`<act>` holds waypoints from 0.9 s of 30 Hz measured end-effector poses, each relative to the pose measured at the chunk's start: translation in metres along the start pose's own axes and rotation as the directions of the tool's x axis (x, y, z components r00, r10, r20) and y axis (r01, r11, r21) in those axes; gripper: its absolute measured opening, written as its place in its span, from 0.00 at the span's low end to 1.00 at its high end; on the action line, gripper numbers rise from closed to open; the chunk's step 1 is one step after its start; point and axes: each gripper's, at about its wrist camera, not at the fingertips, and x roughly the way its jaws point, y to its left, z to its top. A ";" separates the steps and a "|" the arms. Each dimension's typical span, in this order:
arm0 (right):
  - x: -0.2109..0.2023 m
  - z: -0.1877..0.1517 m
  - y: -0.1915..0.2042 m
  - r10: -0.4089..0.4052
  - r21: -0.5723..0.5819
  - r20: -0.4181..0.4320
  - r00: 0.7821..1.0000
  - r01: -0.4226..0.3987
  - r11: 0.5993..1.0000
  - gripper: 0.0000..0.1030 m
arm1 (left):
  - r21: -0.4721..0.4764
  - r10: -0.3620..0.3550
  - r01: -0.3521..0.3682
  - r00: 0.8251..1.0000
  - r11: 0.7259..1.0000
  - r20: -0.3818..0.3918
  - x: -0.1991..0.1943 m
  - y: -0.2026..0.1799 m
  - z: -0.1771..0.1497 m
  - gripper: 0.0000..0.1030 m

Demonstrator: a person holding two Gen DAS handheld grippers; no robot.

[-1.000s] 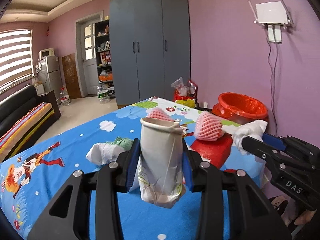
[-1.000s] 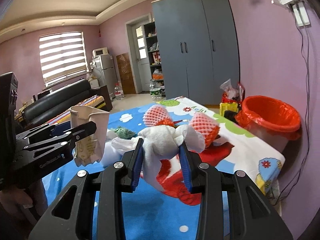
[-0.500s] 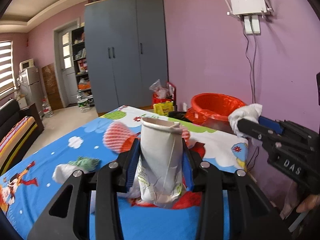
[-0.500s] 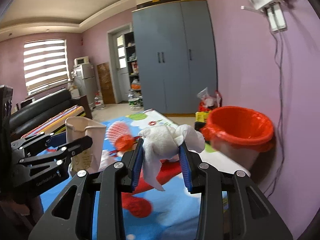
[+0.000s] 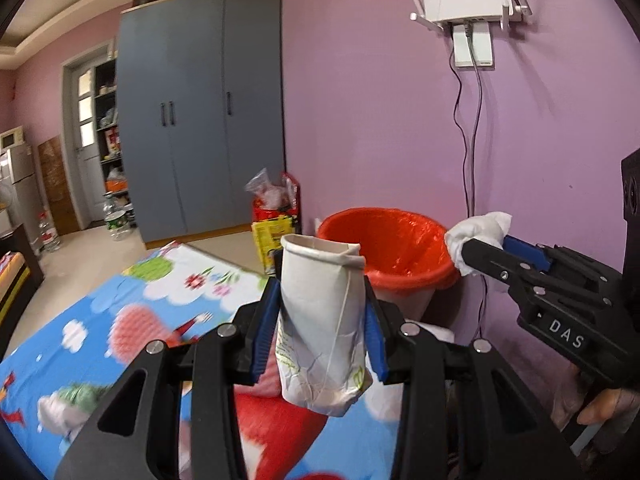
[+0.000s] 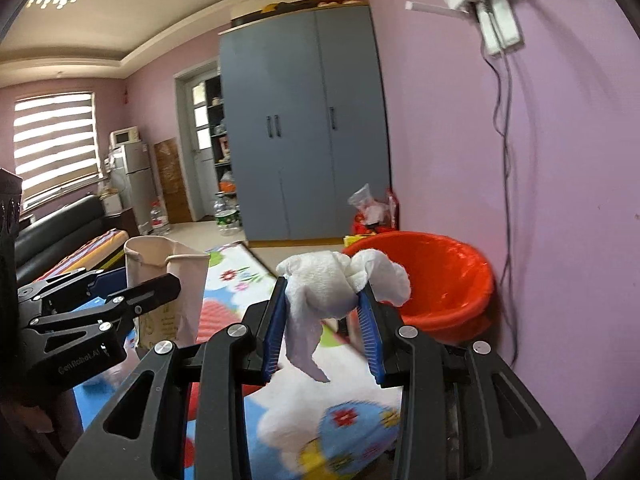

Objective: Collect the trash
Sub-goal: 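Carry the paper cup and tissue to the bin and open both tools, then move both open tools back over the trash pile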

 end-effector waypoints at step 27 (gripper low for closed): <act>0.165 0.006 -0.146 -0.109 0.082 -0.066 0.992 0.114 0.990 0.70 | -0.102 -0.085 0.074 0.991 0.992 -0.106 0.251 -0.036 0.092 0.71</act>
